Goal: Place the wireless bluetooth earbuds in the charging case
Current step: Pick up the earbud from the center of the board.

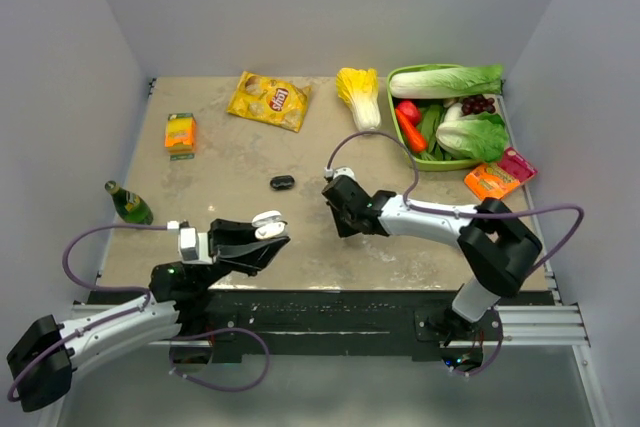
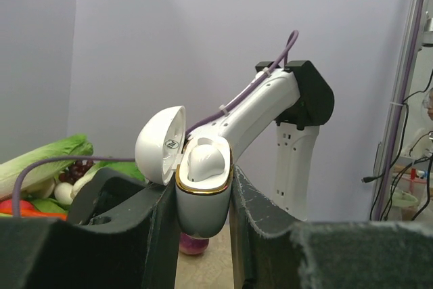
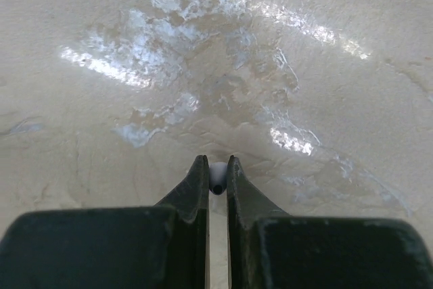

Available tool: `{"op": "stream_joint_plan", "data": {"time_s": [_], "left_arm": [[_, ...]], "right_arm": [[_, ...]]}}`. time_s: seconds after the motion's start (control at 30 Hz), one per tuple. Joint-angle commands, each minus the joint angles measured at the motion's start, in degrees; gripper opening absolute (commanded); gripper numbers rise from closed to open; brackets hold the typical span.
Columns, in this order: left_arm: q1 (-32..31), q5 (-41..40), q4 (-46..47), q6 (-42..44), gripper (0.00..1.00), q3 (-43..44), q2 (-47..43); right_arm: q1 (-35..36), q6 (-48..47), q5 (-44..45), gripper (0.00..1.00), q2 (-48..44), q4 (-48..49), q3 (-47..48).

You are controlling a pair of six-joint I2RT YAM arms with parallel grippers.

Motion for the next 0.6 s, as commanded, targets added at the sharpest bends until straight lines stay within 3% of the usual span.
{"op": "stream_joint_plan", "data": {"time_s": [0.0,0.3,0.57], "left_arm": [[-0.2,-1.9,18.9,2.1,0.00,-13.9,2.2],[-0.2,-3.5,21.5,5.3,0.00,-10.9,7.1],[-0.2,-4.0,27.9,7.8,0.00,-6.0,16.7]], "right_arm": [[0.3,-0.3,1.5,0.00,-10.3,6.0,-2.5],[0.2,-4.4,2.5,0.00,-27.3,19.4,-7.6],[0.8,-10.4,2.6,0.00,-43.1,36.9,-14.5]]}}
